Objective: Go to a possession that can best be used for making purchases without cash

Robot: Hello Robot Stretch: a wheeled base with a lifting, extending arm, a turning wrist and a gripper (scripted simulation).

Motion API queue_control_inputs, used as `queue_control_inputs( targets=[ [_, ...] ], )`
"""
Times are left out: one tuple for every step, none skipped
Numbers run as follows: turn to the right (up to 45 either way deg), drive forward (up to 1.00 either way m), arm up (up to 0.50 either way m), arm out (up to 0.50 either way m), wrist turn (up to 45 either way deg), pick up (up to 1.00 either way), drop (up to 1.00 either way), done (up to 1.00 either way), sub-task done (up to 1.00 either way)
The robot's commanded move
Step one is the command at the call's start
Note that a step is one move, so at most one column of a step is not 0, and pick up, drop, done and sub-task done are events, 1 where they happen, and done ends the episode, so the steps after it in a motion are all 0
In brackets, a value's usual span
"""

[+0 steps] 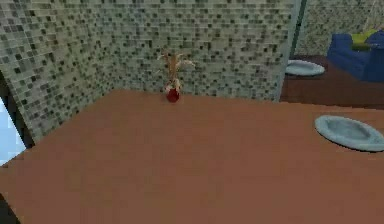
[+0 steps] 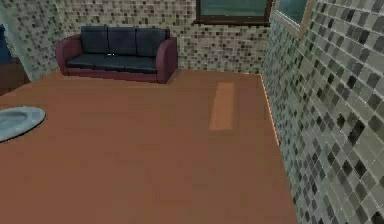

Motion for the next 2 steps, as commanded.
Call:
queue_control_inputs(
  targets=[
    [0.0,0.8,0.0,0.0,0.0,0.0,0.0,0.0,0.0],
    [-45.0,0.0,0.0,0.0,0.0,0.0,0.0,0.0,0.0]
  ],
)
